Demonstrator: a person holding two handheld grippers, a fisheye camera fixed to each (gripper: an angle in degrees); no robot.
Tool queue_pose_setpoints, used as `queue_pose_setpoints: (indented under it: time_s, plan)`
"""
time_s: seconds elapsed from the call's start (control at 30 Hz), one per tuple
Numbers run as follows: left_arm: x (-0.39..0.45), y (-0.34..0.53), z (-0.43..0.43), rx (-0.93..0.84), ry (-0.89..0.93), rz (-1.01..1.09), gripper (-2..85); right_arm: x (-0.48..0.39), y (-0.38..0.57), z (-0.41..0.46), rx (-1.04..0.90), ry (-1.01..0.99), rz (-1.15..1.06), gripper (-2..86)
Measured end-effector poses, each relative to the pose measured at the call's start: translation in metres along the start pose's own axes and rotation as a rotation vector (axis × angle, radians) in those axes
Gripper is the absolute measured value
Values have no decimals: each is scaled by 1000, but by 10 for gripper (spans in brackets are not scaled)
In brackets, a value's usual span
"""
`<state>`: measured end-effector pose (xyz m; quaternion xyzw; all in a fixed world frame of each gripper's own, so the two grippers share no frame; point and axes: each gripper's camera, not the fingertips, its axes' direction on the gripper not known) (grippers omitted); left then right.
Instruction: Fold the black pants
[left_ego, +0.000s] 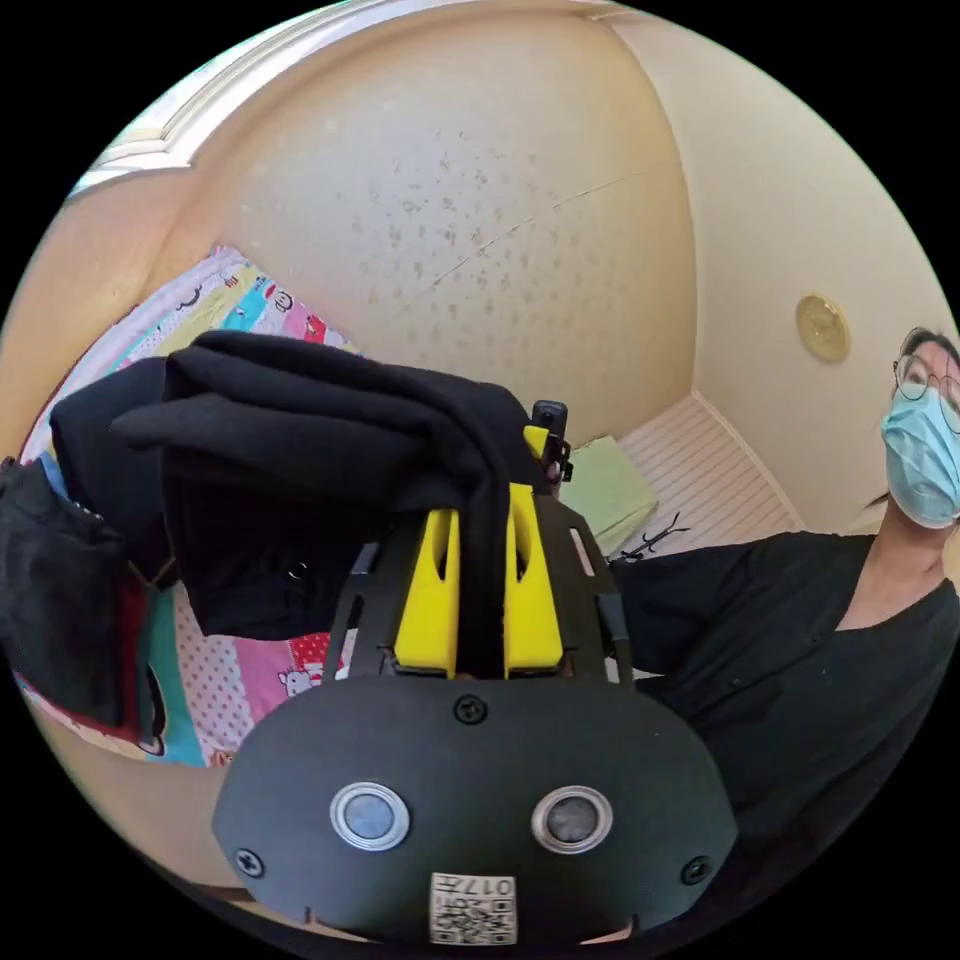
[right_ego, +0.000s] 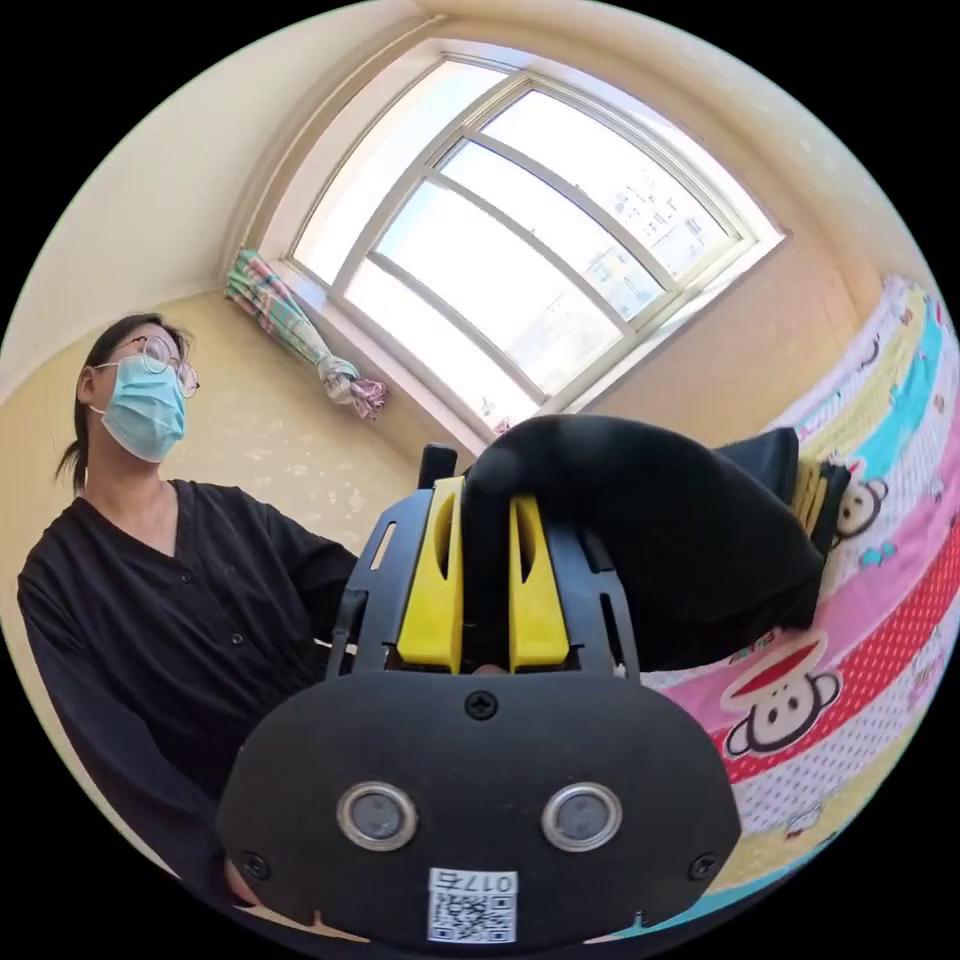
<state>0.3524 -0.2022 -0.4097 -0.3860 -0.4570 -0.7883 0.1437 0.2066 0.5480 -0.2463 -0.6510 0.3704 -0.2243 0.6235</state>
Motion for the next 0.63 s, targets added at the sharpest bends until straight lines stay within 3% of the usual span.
queue_pose_setpoints:
  time_s: [0.13, 0.23, 0.3, 0.4, 0.53, 0.63]
  plan:
    - [-44, -61, -45, 138, -97, 13, 73, 53, -98, 45, -58, 68, -61, 72]
    - [-114, -80, -53, 172, -334, -11, 84, 131, -122, 77, -105, 238, 22, 84]
    - [-225, -65, -35, 50, -484, -401, 119, 204, -112, 95, -162, 425, 282, 85]
    - [-318, -8, -12, -149, -351, -735, 130, 289, -51, 114, -353, 626, 647, 82]
    - [-310, 57, -19, -44, -203, -791, 121, 299, 48, 105, -448, 677, 792, 74]
    - [-297, 108, 0, -197, -227, -862, 108, 282, 133, 90, -671, 740, 908, 64]
